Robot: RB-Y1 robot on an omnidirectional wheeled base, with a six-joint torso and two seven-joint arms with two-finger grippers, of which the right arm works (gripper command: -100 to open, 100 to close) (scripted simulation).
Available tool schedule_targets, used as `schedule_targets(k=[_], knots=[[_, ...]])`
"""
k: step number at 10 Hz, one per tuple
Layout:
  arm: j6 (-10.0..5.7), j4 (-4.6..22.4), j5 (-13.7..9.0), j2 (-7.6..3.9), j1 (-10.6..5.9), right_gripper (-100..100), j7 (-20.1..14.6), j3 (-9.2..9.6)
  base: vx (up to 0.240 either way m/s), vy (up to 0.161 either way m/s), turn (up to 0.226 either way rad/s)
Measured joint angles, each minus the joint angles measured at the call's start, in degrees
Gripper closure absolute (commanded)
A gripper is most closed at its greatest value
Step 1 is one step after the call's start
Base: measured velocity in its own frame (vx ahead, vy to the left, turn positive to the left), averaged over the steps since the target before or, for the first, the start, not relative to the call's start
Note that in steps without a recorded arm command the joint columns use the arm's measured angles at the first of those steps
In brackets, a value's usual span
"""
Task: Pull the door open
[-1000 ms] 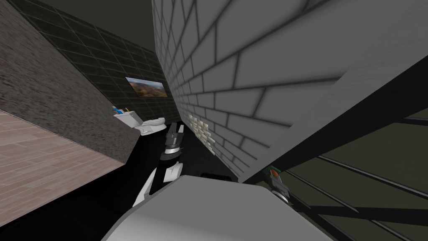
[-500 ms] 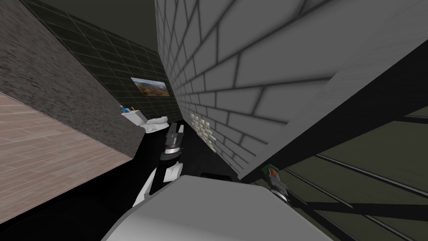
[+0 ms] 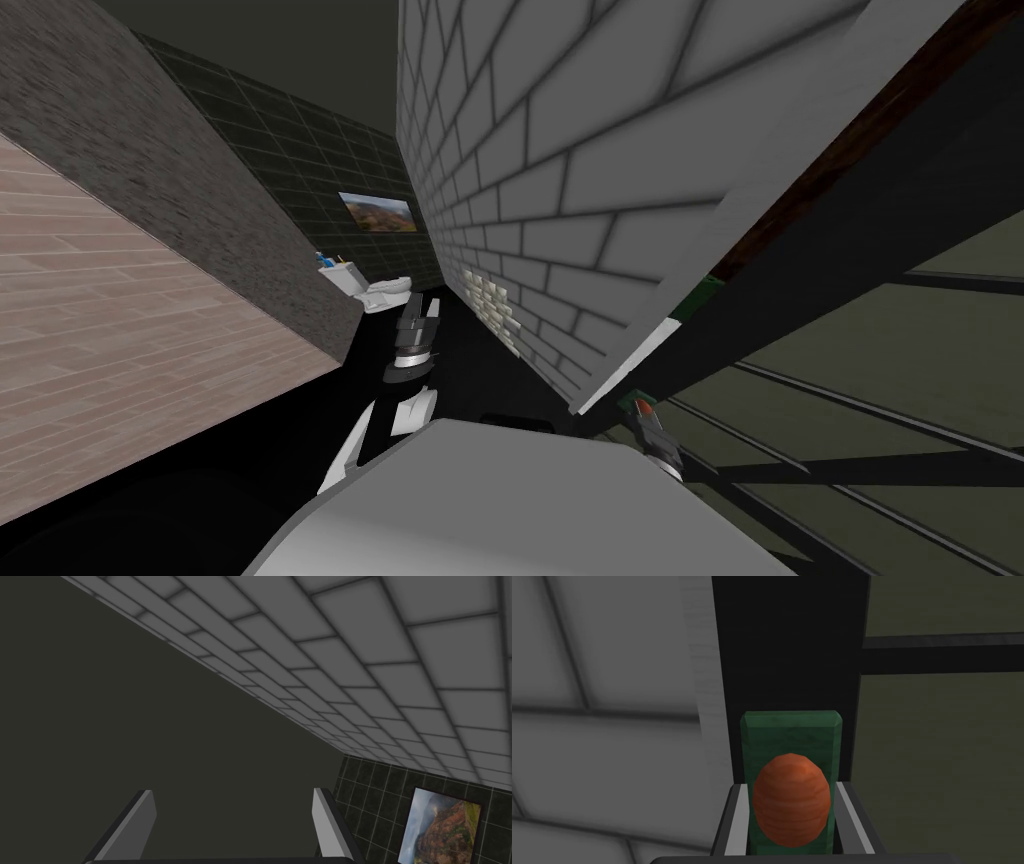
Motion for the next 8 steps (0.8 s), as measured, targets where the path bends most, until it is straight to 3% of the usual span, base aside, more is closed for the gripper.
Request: schedule_targets(k=[2, 6, 8], knots=[[-0.07, -0.30, 0.46, -0.15, 0.38, 100, -0.33, 0.75, -0.137, 0.009, 0.037], [-2.03, -0.27, 2.72, -1.25, 0.69, 100, -2.00, 3.88, -0.258, 0.004, 0.067], [-2.22, -2.79, 3.85, -2.04, 2.57, 100, -2.20, 5.65, -0.199, 0.004, 0.035]])
